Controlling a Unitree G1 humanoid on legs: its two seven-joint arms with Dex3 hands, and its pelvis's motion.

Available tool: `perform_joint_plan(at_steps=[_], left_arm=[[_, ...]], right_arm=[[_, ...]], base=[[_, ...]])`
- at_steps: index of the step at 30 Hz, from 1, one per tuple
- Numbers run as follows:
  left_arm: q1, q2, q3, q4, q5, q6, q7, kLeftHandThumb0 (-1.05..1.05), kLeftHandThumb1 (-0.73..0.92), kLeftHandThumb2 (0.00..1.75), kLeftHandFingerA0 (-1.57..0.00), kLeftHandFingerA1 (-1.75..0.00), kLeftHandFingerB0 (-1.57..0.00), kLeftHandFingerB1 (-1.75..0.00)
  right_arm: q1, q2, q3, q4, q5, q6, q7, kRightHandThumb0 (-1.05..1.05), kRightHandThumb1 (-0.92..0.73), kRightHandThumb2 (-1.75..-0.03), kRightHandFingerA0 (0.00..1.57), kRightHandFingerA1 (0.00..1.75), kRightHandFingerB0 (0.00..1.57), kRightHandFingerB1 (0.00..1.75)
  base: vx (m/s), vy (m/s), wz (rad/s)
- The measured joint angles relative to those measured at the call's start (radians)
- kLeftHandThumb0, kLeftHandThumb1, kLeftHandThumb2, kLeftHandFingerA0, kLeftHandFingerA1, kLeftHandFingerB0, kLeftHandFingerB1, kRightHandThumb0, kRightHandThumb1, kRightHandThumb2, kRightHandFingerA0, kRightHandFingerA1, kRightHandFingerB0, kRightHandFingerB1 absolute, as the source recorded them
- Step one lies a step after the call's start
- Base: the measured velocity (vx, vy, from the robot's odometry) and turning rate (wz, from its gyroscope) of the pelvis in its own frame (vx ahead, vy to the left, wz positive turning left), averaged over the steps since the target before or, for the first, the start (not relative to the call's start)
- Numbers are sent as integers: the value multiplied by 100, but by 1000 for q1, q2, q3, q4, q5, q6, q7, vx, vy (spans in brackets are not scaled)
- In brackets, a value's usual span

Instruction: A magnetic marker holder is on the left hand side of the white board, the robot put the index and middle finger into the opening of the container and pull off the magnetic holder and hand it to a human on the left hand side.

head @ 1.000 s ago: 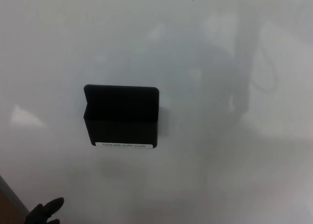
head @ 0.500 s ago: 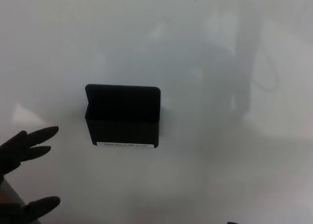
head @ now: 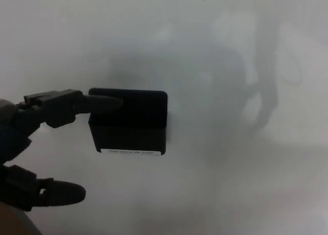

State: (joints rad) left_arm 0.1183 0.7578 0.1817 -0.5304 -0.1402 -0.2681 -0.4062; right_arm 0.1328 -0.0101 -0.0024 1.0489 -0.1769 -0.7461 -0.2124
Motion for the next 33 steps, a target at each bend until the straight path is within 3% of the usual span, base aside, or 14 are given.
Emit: perform_joint_plan(at_steps=[1, 6, 7, 8, 10, 11, 15, 16, 17, 21, 22, 29, 30, 33], left_arm=[[-9, 1, -5, 1, 0, 7, -4, -61, 47, 55, -35, -37, -28, -30], [-147, 14, -84, 38, 1, 86, -50, -68, 40, 73, -29, -44, -23, -39], [-158, 14, -91, 42, 3, 93, -53, -68, 40, 72, -28, -44, -23, -38], [-184, 14, -109, 52, 5, 109, -64, -68, 40, 72, -28, -44, -23, -38], [-223, 14, -135, 70, 9, 132, -76, -67, 40, 72, -28, -44, -22, -38], [-246, 14, -148, 79, 11, 146, -84, -67, 40, 72, -25, -42, -21, -37], [-290, 14, -176, 108, 20, 185, -103, -69, 42, 72, -24, -41, -20, -37], [-300, 14, -183, 118, 22, 199, -108, -69, 42, 72, -24, -41, -20, -37], [-305, 14, -186, 126, 26, 205, -111, -67, 51, 56, -30, -34, -23, -29], [-345, 14, -207, 178, 54, 228, -122, -67, 51, 56, -30, -34, -23, -29], [-351, 14, -208, 184, 59, 231, -124, -70, 43, 74, -24, -42, -18, -37], [-423, 1, -220, 298, 84, 245, -141, -69, 43, 75, -26, -43, -15, -36], [-433, -3, -223, 310, 86, 248, -143, -70, 44, 76, -32, -45, -14, -36], [-447, -7, -231, 325, 91, 255, -148, -70, 43, 76, -36, -46, -14, -36]], right_arm=[[2, 0, -3, 2, 2, -3, 1, -50, -66, -60, 71, 47, 43, 36], [14, -3, -37, 29, 22, -33, 8, -50, -66, -60, 67, 46, 44, 36], [15, -3, -41, 31, 24, -34, 9, -57, -55, -84, 59, 57, 38, 48], [16, -4, -48, 36, 29, -38, 9, -57, -55, -84, 59, 57, 38, 48], [15, -6, -51, 45, 30, -41, 9, -52, -67, -60, 67, 45, 44, 36], [13, -7, -52, 49, 30, -43, 9, -57, -56, -85, 64, 59, 38, 49], [12, -6, -54, 57, 35, -52, 14, -56, -56, -86, 61, 58, 36, 48], [12, -6, -55, 59, 36, -57, 17, -56, -56, -86, 61, 58, 36, 48], [12, -6, -54, 59, 36, -59, 18, -52, -67, -60, 68, 46, 44, 36], [12, -6, -51, 61, 35, -68, 18, -52, -67, -60, 68, 46, 44, 36], [12, -6, -51, 61, 35, -70, 18, -52, -67, -60, 67, 46, 43, 36], [3, -7, -46, 72, 32, -81, 20, -53, -67, -60, 69, 46, 43, 36], [0, -7, -45, 77, 31, -83, 20, -57, -56, -86, 59, 58, 36, 48], [-5, -7, -46, 82, 30, -85, 20, -57, -56, -85, 57, 58, 35, 48]], base=[[0, 0, 0], [0, 0, 0], [0, 0, 0], [0, 0, 0], [0, 0, 0], [0, 0, 0], [0, 0, 0], [0, 0, 0], [0, 0, 0], [0, 0, 0], [0, 0, 0], [0, 0, 0], [0, 0, 0], [0, 0, 0]])
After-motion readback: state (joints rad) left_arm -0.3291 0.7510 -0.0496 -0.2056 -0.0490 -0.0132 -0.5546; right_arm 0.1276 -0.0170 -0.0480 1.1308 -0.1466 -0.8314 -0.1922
